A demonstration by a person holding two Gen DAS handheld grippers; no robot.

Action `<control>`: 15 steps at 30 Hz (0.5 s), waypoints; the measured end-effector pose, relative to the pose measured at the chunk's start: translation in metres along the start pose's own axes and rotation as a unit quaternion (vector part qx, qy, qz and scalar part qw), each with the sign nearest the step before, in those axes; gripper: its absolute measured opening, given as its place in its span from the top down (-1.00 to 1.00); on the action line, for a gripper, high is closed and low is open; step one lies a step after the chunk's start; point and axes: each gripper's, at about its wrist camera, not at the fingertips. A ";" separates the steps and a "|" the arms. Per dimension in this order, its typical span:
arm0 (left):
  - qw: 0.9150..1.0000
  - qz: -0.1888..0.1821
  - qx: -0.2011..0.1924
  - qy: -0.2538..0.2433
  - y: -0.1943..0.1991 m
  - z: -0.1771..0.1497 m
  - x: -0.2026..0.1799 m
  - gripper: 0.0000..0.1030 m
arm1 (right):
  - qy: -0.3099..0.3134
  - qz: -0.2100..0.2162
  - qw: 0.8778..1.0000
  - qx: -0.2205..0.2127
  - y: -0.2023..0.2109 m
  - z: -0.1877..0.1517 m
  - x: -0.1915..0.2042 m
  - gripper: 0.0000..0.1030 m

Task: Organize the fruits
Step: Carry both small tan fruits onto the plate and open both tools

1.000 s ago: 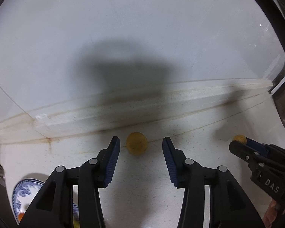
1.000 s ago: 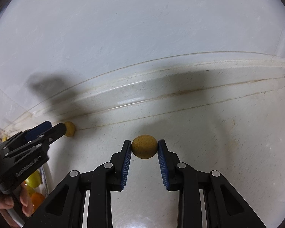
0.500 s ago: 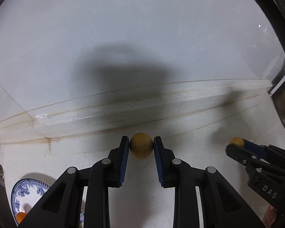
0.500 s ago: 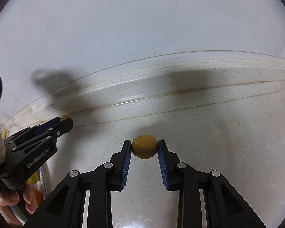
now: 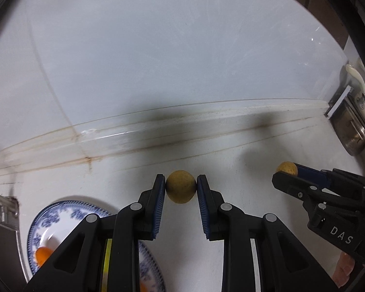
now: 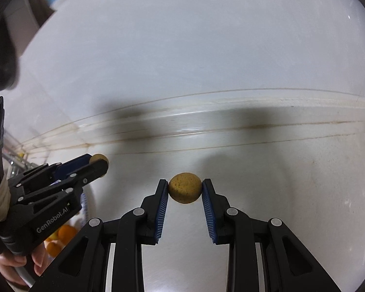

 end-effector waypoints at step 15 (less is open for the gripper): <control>0.999 0.008 -0.044 0.003 0.075 -0.037 0.017 0.49 | 0.058 0.028 0.997 -0.030 0.056 -0.024 0.050 0.42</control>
Point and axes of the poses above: each gripper's, at about its wrist camera, not at the fingertips, and y roughly against the way its jaws point, x to its left, z to its top
